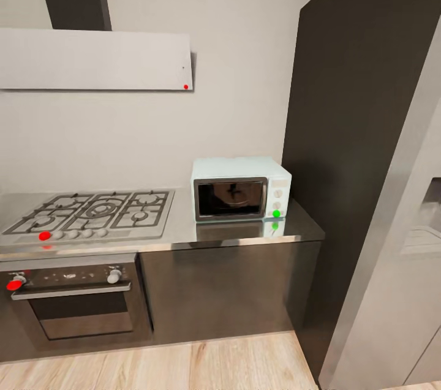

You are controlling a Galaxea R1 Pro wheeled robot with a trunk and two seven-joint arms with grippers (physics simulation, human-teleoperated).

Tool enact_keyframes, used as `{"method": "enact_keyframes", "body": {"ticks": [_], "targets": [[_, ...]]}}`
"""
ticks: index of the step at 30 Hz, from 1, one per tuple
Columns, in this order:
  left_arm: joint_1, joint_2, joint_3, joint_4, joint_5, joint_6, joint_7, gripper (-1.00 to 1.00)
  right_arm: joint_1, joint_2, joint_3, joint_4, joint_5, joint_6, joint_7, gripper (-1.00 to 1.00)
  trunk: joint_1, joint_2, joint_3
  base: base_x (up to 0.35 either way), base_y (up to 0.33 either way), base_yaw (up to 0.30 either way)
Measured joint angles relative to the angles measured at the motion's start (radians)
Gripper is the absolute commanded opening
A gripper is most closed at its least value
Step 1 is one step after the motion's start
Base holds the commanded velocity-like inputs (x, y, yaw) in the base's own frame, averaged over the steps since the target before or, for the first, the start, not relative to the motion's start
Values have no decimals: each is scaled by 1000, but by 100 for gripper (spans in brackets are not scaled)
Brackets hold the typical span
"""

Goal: In the kitchen, take the popcorn bag from the countertop, put it into the microwave, and heat it until the popcorn is cooked so the cooked popcorn ends up inside the bag.

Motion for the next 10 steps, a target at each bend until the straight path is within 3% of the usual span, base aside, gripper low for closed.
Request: {"method": "enact_keyframes", "body": {"ticks": [10], "targets": [[0, 0, 0, 0, 0, 0, 0, 100, 0, 0, 0, 0, 0, 0, 0, -100, 0, 0, 0, 0, 0, 0]]}}
